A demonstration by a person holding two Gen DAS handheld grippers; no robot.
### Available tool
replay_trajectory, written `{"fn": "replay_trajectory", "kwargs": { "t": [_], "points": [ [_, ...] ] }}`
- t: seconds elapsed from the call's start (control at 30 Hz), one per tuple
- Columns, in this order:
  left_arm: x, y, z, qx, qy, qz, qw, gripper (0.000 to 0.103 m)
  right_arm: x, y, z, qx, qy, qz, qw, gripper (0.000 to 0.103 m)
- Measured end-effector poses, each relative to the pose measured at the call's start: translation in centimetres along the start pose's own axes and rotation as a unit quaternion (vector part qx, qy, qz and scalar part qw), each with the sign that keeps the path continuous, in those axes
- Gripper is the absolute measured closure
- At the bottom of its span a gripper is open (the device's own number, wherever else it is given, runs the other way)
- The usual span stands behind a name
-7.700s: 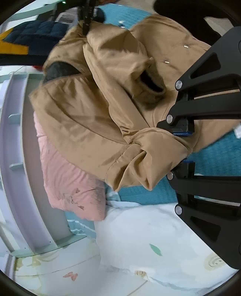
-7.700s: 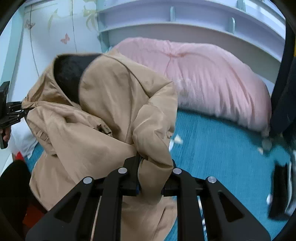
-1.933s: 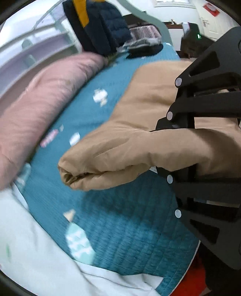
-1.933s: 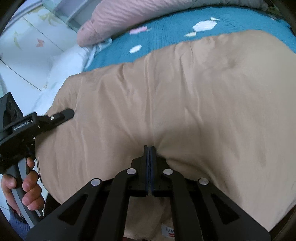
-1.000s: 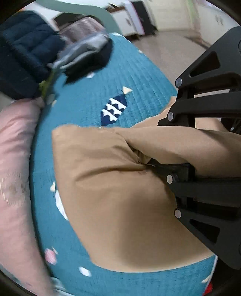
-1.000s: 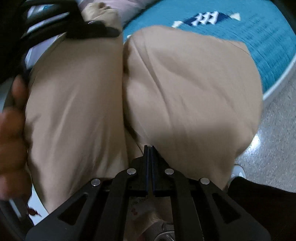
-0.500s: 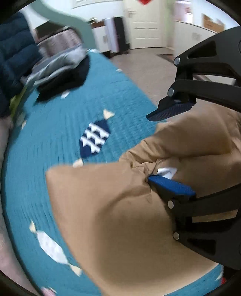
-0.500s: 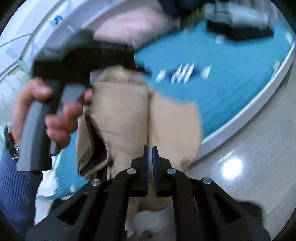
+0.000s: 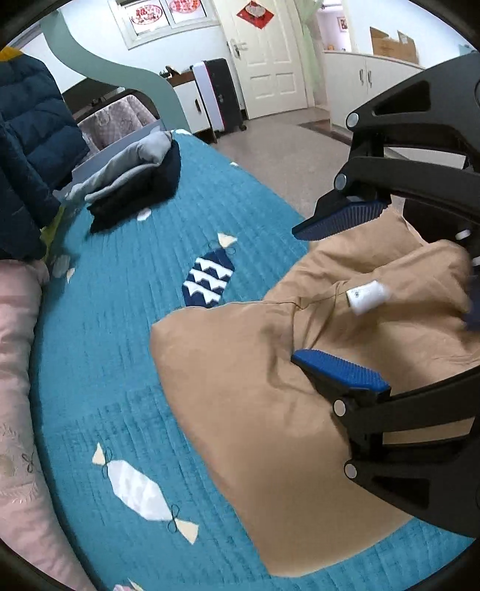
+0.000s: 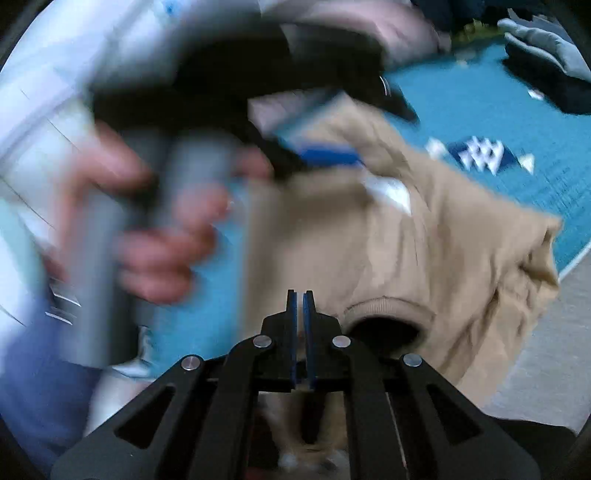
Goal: Fold large clothes
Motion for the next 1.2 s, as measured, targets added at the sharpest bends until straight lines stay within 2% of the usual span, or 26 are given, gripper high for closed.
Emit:
{"fn": "replay_trajectory", "kwargs": {
  "t": [0.07, 0.1, 0.17, 0.2, 0.23, 0.3, 0.37, 0.4, 0.47, 0.57, 0.67, 0.77, 0.83, 0.9, 1.03, 1.07, 1.13, 1.17, 1.2],
  "points": [
    [2.0, -0.4, -0.1, -0.037, 0.013, -0.022, 0.999, 0.04, -0.4, 0.8, -3.1, -0.002, -0.044, -0.004, 0.999, 0.103],
    [3.0, -0.7, 0.1, -0.068, 0.049, -0.041, 0.9957, 0.038, -0.5, 1.1, -3.9, -0.004, -0.054, -0.006, 0.998, 0.103],
    [4.4, -1.3, 0.6, -0.119, 0.103, -0.069, 0.9852, 0.03, -0.7, 2.1, -5.6, 0.003, -0.091, -0.016, 0.996, 0.103],
    [5.3, -2.0, 1.2, -0.151, 0.128, -0.085, 0.9765, 0.028, -0.8, 2.2, -6.0, 0.005, -0.102, -0.015, 0.995, 0.103],
    [5.5, -2.7, 1.7, -0.175, 0.142, -0.084, 0.9706, 0.028, -1.2, 2.1, -6.6, 0.002, -0.108, -0.012, 0.994, 0.103],
    [5.2, -3.8, 3.5, -0.193, 0.171, -0.081, 0.9629, 0.028, -2.2, 2.0, -7.2, 0.01, -0.13, -0.008, 0.991, 0.103],
    [4.0, -4.6, 5.1, -0.204, 0.182, -0.071, 0.9592, 0.027, -2.8, 2.0, -7.1, 0.007, -0.139, -0.012, 0.99, 0.103],
    [2.9, -4.6, 6.3, -0.203, 0.203, -0.061, 0.9559, 0.027, -2.8, 2.0, -7.1, 0.007, -0.141, -0.014, 0.99, 0.103],
    [1.5, -4.2, 8.4, -0.183, 0.219, -0.044, 0.9574, 0.026, -2.4, 2.1, -7.1, -0.006, -0.134, -0.021, 0.991, 0.103],
    [0.5, -3.4, 9.5, -0.154, 0.207, -0.046, 0.9651, 0.023, -1.2, 2.3, -7.5, -0.016, -0.14, -0.04, 0.989, 0.103],
    [-0.3, -2.8, 8.9, -0.168, 0.213, -0.045, 0.9615, 0.022, -1.1, 2.7, -8.5, -0.014, -0.151, -0.042, 0.988, 0.103],
    [-2.0, -2.5, 9.5, -0.171, 0.217, -0.042, 0.9602, 0.02, -3.1, 2.7, -10.1, -0.039, -0.141, -0.019, 0.989, 0.103],
    [-2.6, -2.1, 9.5, -0.167, 0.223, -0.04, 0.9596, 0.02, -3.1, 2.8, -9.8, -0.041, -0.146, -0.015, 0.988, 0.103],
    [-2.5, -1.8, 9.4, -0.159, 0.221, -0.042, 0.9613, 0.019, -2.3, 3.1, -9.0, -0.039, -0.148, -0.013, 0.988, 0.103],
    [-1.9, -2.0, 9.4, -0.153, 0.209, -0.041, 0.965, 0.019, 1.2, 2.8, -6.2, -0.065, -0.101, -0.035, 0.992, 0.096],
    [-1.7, -2.0, 9.4, -0.154, 0.208, -0.04, 0.9651, 0.019, 2.0, 2.1, -4.6, -0.058, -0.086, -0.04, 0.994, 0.096],
    [-1.6, -1.9, 9.3, -0.15, 0.207, -0.04, 0.9659, 0.019, 2.2, 0.5, -2.6, -0.047, -0.086, -0.038, 0.994, 0.096],
    [-1.6, -1.9, 9.2, -0.15, 0.209, -0.04, 0.9655, 0.019, 1.6, -0.6, -1.8, -0.049, -0.078, -0.026, 0.995, 0.096],
    [-1.6, -1.9, 9.1, -0.152, 0.21, -0.039, 0.965, 0.019, 0.7, -1.4, -1.7, -0.046, -0.091, -0.014, 0.995, 0.096]
  ]
}}
Point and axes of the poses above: each gripper's, at about its wrist camera, not at the fingertips, and x roughly against the way its jaws point, z to its left, y to its top, the point moved 8 cm from there along -x, roughly the way its jaws point
